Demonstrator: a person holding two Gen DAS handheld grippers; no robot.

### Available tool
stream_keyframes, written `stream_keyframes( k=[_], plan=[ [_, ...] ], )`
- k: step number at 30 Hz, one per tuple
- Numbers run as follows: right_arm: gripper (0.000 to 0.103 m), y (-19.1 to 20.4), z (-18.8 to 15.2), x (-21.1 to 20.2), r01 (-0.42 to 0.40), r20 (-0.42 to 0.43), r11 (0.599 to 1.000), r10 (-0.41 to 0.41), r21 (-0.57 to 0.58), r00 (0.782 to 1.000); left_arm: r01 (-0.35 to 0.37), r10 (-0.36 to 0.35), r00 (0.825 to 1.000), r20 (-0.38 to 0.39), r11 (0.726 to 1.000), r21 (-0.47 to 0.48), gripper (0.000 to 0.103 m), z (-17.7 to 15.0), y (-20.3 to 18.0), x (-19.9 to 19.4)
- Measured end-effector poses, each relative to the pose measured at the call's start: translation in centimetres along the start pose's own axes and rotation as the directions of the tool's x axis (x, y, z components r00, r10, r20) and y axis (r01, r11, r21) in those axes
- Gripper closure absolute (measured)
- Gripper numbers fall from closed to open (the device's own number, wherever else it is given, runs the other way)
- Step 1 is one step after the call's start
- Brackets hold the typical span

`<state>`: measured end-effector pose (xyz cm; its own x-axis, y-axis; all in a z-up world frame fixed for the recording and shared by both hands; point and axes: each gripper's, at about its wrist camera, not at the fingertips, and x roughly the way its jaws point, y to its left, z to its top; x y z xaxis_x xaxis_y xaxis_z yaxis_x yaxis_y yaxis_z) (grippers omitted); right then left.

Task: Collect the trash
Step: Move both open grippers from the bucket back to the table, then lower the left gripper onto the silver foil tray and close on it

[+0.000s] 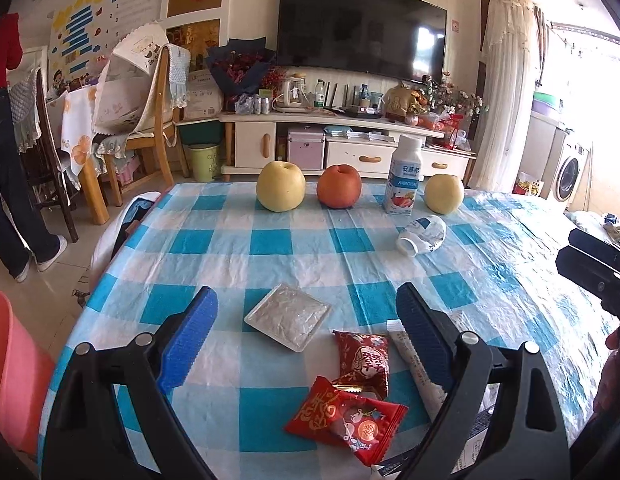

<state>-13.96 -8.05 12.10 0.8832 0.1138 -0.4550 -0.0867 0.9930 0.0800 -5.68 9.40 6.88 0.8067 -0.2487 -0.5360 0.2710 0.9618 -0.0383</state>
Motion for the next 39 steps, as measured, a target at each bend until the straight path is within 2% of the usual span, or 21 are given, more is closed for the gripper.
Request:
stream_keyframes(
  k=[8,13,17,21,24,28,31,33,36,39],
  plan=[
    [0.006,-2.9,0.3,1.2,0.018,-0.043,0.998,-0.016,0.060,0.999,0.060,-0.057,0.997,-0.049,0.996,0.060,0.012,0.1,-1.1,1.2],
    [0.006,-4.5,0.6,3.0,0.039,-0.091,0.994,-0.030,0.099,0.995,0.061,-0.051,0.993,-0.105,0.994,0.093,0.012,-0.1,-1.0,2.0],
    [0.006,-5.2,0.6,5.1,0.019,-0.147,0.989,0.002,0.144,0.989,0.101,-0.097,0.980,-0.176,0.995,0.009,0.012,-0.3,0.3,3.0],
    [0.006,-5.5,0.6,7.9,0.038,-0.203,0.990,-0.010,0.137,0.979,0.088,-0.109,0.963,-0.248,0.992,-0.093,0.012,-0.9,1.7,4.6],
    [0.006,-5.7,0.7,10.1,0.033,-0.234,0.990,0.000,0.136,0.972,0.085,-0.127,0.957,-0.260,0.982,-0.167,0.012,-0.9,2.5,5.4],
    [0.006,-5.9,1.1,12.7,0.033,-0.266,0.994,-0.003,0.108,0.964,0.002,-0.053,0.950,-0.308,0.986,-0.164,0.012,-0.9,2.3,7.2],
    [0.006,-6.1,1.6,14.5,0.035,-0.282,0.997,-0.014,0.067,0.959,-0.007,-0.055,0.945,-0.322,0.982,-0.188,0.012,-0.5,2.0,8.3],
    [0.006,-6.3,1.6,16.2,0.012,-0.321,0.999,0.003,0.046,0.947,-0.016,-0.047,0.945,-0.325,0.982,-0.188,0.012,0.0,1.9,8.9],
    [0.006,-6.6,1.6,18.1,0.030,-0.339,1.000,-0.027,0.004,0.941,-0.021,-0.053,0.939,-0.340,0.977,-0.212,0.012,0.3,1.9,9.7],
    [0.006,-7.5,1.7,19.6,0.017,-0.357,0.999,-0.007,0.027,0.934,-0.037,-0.051,0.932,-0.359,0.971,-0.235,0.012,0.2,2.1,10.5]
  ],
)
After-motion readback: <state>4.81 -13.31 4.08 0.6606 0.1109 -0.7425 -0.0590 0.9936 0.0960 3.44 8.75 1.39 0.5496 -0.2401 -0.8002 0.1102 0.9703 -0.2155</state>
